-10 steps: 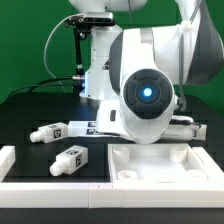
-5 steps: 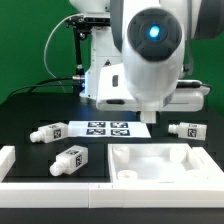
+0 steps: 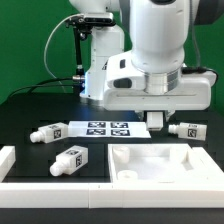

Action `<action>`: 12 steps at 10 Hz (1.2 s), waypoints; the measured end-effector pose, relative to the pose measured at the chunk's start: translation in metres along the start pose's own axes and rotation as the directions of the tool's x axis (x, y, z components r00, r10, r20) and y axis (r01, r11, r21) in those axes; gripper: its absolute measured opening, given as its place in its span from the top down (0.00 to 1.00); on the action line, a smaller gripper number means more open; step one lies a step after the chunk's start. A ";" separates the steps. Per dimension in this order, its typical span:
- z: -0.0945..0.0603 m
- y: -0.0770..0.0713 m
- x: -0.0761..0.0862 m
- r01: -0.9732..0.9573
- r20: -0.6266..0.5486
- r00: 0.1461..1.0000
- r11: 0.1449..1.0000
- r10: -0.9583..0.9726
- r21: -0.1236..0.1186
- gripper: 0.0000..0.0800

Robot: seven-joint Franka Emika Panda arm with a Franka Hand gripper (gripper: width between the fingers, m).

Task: Assemble one leg

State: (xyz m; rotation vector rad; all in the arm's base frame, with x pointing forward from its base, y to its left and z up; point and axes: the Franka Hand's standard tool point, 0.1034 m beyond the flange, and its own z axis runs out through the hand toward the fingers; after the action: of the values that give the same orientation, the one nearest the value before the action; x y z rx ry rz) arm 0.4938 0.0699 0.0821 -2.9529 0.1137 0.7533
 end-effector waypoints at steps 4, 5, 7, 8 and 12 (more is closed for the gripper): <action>-0.037 -0.012 0.013 -0.019 -0.249 0.968 1.000 0.022 0.015 0.64; -0.040 -0.013 0.019 -0.017 -0.326 0.945 1.000 0.022 0.019 0.64; -0.057 -0.017 0.038 0.031 -0.487 0.872 0.999 -0.040 -0.028 0.64; -0.073 -0.021 0.049 0.071 -0.557 0.826 0.996 -0.089 -0.054 0.64; -0.093 -0.035 0.062 0.118 -0.764 0.630 0.989 -0.142 -0.086 0.64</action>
Offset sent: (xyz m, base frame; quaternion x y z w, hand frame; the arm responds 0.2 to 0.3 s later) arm 0.0000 0.0000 0.0000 0.0000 0.1296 0.0000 0.9916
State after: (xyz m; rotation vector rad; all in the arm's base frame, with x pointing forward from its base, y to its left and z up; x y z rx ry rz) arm 0.5958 0.0913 0.1357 -3.0246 -0.0620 -0.5871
